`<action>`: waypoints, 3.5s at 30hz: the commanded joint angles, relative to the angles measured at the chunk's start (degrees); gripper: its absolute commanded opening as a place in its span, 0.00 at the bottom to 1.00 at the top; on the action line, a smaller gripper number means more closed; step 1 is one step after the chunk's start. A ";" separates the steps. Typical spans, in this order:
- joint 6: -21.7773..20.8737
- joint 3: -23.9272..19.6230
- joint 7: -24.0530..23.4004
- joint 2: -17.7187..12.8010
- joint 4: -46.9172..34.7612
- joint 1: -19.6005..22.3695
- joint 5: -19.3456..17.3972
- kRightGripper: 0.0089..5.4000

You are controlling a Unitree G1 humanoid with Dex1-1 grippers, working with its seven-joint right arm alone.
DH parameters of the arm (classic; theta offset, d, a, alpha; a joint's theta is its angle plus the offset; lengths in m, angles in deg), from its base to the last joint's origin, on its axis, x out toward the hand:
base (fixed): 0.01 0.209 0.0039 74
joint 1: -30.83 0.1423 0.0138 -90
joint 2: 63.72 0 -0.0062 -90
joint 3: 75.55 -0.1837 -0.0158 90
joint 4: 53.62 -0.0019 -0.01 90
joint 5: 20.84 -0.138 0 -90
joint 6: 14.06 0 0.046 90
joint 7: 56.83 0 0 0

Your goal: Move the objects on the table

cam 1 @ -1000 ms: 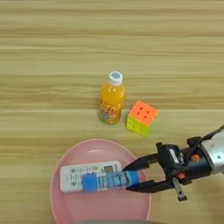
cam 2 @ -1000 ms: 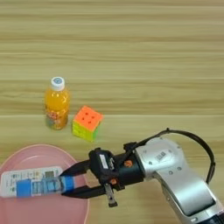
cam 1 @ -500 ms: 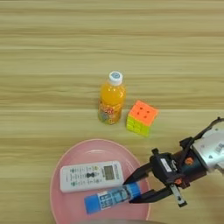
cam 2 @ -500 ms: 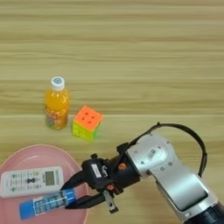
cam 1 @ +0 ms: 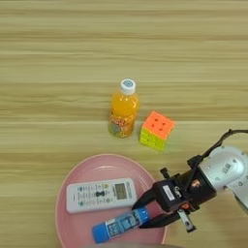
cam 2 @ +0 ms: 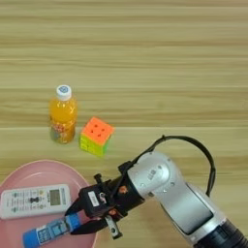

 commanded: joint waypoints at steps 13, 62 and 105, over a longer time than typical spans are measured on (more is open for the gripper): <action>0.89 -5.76 -1.79 -0.62 -2.71 4.26 -6.33 0.56; 2.19 -20.12 -20.05 4.53 22.91 12.84 -4.18 1.00; 0.78 -20.08 -21.31 5.99 25.16 13.64 -3.09 0.62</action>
